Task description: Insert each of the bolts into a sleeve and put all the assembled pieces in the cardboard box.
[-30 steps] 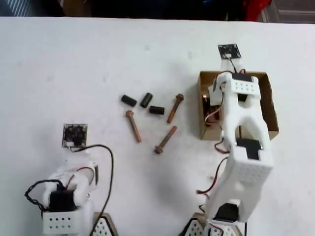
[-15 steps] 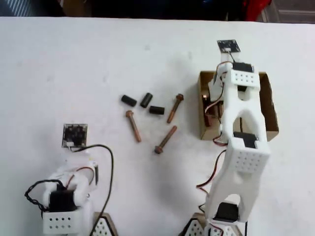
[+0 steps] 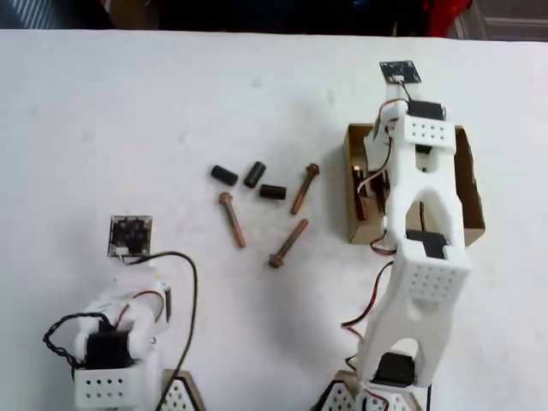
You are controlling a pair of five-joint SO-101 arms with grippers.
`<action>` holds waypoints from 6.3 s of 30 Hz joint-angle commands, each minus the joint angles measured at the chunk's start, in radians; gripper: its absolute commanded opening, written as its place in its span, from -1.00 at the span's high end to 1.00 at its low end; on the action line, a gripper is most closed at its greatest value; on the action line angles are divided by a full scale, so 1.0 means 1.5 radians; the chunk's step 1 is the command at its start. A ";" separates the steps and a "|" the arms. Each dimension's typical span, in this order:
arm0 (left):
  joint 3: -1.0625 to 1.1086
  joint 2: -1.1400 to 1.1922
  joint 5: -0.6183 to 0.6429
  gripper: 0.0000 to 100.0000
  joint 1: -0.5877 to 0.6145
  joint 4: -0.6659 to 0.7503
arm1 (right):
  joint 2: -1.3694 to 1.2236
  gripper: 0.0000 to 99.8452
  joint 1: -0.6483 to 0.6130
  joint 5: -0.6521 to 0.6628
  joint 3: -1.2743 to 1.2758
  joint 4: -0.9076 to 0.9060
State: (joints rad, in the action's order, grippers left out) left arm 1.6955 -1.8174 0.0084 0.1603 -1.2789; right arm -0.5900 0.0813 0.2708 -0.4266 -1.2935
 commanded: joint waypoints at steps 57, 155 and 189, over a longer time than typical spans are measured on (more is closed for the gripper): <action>-0.001 -0.007 0.007 0.95 -0.002 -0.004 | 0.236 0.65 -0.352 0.500 0.164 -0.064; -0.001 -0.007 0.007 0.95 -0.002 -0.004 | 0.425 0.97 -0.441 0.073 -0.130 -0.284; -0.001 -0.007 0.007 0.95 -0.004 0.021 | 1.102 0.97 -0.420 0.059 0.780 0.066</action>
State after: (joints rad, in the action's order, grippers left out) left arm 1.6955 -1.8174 0.0084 0.1603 -1.2697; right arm 0.9904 -0.5585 0.3690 0.6506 -1.2843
